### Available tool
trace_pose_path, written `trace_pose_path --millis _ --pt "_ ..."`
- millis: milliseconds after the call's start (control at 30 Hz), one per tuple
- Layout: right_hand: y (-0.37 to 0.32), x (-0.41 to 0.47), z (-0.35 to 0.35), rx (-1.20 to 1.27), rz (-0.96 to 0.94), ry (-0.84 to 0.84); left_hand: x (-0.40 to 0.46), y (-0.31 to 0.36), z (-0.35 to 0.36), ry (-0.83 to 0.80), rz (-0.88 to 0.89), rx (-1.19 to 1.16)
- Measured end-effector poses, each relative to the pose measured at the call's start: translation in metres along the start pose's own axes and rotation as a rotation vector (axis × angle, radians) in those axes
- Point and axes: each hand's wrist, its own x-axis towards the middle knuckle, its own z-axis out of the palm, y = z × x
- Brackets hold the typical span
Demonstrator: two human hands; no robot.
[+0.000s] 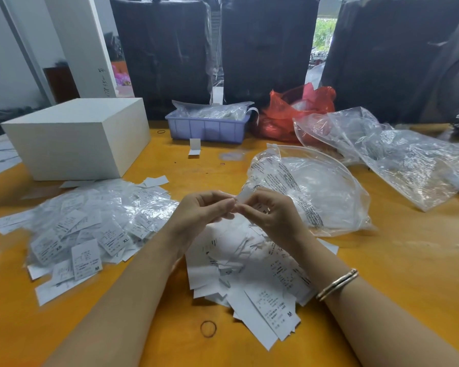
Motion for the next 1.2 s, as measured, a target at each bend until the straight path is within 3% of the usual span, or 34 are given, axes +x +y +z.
trace_pose_path --millis 367,433,633,900,1200 --pt "0.004 0.001 -0.003 -0.029 -0.012 -0.009 0.0 -0.004 0.001 -0.009 0.035 0.003" --pt "0.005 0.002 -0.006 0.072 0.064 0.009 0.002 -0.004 0.002 0.048 0.051 -0.021" --pt "0.004 0.004 -0.01 0.63 0.28 0.276 0.005 -0.006 0.001 0.13 0.082 -0.022" --pt "-0.008 0.006 0.002 0.835 0.367 0.313 0.006 -0.007 0.002 0.183 0.091 -0.004" --pt "-0.008 0.003 0.009 0.748 0.352 0.303 0.005 -0.006 0.003 0.177 0.094 0.006"
